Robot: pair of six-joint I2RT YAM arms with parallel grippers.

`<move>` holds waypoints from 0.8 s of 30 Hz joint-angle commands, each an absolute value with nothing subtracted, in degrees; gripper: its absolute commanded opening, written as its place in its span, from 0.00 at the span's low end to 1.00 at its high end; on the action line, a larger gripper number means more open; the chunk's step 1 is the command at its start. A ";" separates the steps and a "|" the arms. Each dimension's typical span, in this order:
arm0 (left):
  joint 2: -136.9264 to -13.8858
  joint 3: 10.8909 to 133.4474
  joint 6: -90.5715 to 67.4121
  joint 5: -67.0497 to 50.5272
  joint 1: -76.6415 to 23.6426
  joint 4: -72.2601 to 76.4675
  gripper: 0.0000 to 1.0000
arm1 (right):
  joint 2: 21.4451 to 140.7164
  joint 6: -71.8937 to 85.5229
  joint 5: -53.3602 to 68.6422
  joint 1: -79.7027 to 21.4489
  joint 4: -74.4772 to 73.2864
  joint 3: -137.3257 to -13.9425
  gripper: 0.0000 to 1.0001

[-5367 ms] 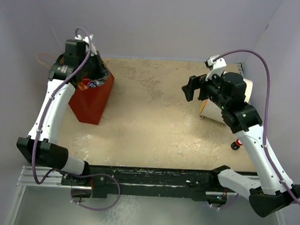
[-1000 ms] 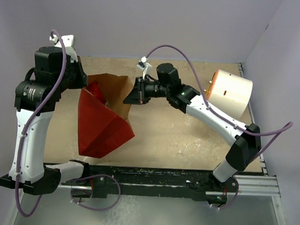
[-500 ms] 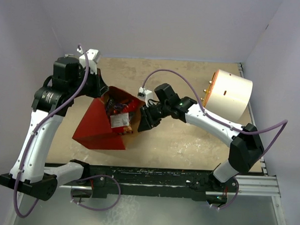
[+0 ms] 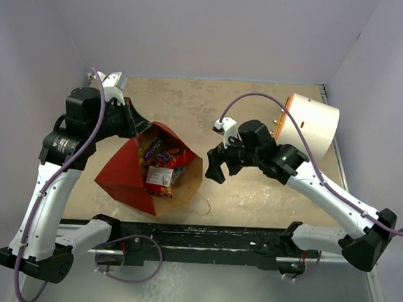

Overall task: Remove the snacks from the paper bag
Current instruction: Adjust the paper bag at the center of the board, then take out the snack from the paper bag.

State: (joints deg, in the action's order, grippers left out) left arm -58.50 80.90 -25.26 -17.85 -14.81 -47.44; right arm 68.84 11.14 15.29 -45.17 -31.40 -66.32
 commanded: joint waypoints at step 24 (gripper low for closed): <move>-61.65 90.31 -31.78 -14.23 -15.02 -51.67 0.00 | 76.15 -61.75 22.87 -61.71 -8.69 -66.17 1.00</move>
State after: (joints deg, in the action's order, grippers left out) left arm -62.02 87.20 -30.46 -13.56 -14.83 -54.94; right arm 74.94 -45.60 22.68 -60.66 -4.58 -63.00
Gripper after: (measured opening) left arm 0.008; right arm 0.998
